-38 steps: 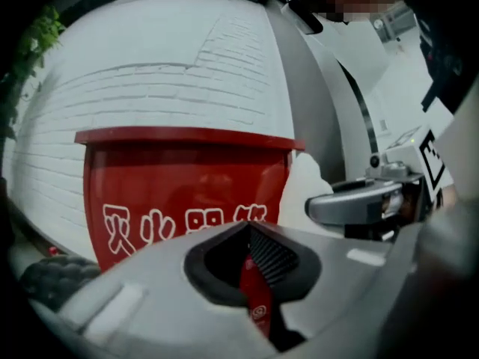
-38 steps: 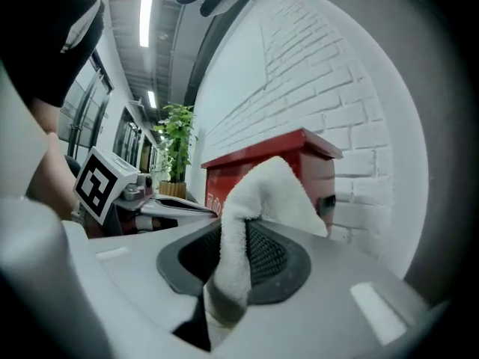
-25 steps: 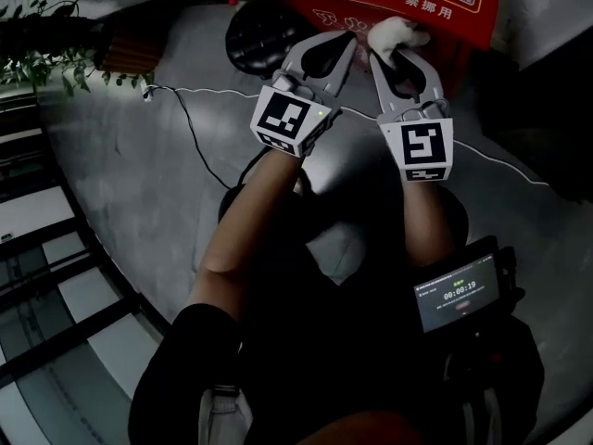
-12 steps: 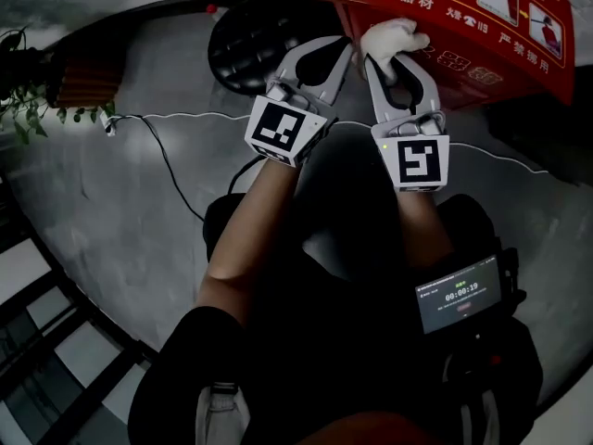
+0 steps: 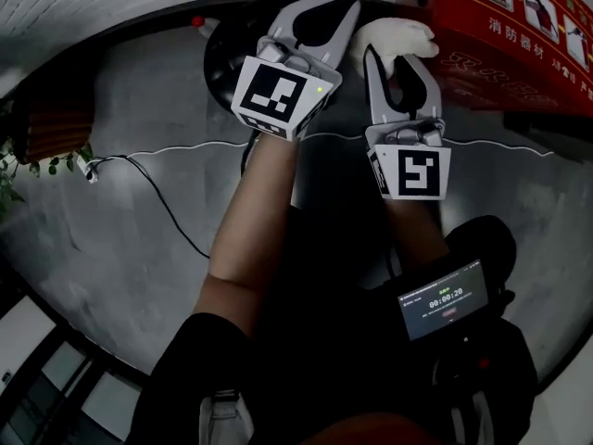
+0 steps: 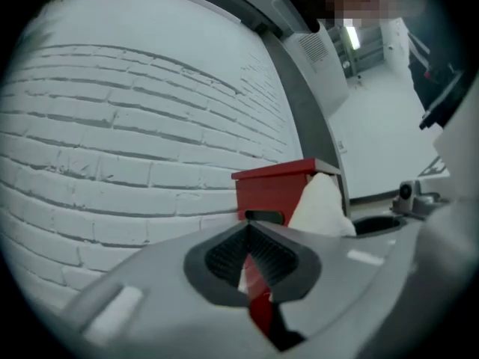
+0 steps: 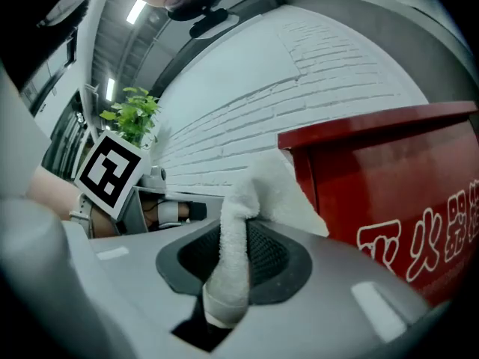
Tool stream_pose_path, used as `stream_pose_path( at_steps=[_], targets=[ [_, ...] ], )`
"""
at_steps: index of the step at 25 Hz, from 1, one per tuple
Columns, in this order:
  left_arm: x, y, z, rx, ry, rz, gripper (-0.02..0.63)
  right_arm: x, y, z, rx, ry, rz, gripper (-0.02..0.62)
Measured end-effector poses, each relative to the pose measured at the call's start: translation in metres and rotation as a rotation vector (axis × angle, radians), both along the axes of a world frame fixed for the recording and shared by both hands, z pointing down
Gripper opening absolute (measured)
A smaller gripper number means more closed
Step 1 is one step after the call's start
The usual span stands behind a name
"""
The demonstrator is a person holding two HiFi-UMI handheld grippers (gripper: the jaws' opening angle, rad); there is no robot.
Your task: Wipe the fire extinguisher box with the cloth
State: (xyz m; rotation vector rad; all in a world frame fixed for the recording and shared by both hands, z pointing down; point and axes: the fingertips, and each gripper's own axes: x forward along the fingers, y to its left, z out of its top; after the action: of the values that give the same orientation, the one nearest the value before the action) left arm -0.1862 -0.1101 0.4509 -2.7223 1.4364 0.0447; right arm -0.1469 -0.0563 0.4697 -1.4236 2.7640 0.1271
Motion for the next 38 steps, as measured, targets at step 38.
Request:
stream_pose_path(
  at_steps=[38],
  targets=[
    [-0.038, -0.020, -0.024, 0.033, 0.119, 0.191, -0.002, 0.017, -0.088, 0.024, -0.361, -0.839, 0.452, 0.086]
  ],
)
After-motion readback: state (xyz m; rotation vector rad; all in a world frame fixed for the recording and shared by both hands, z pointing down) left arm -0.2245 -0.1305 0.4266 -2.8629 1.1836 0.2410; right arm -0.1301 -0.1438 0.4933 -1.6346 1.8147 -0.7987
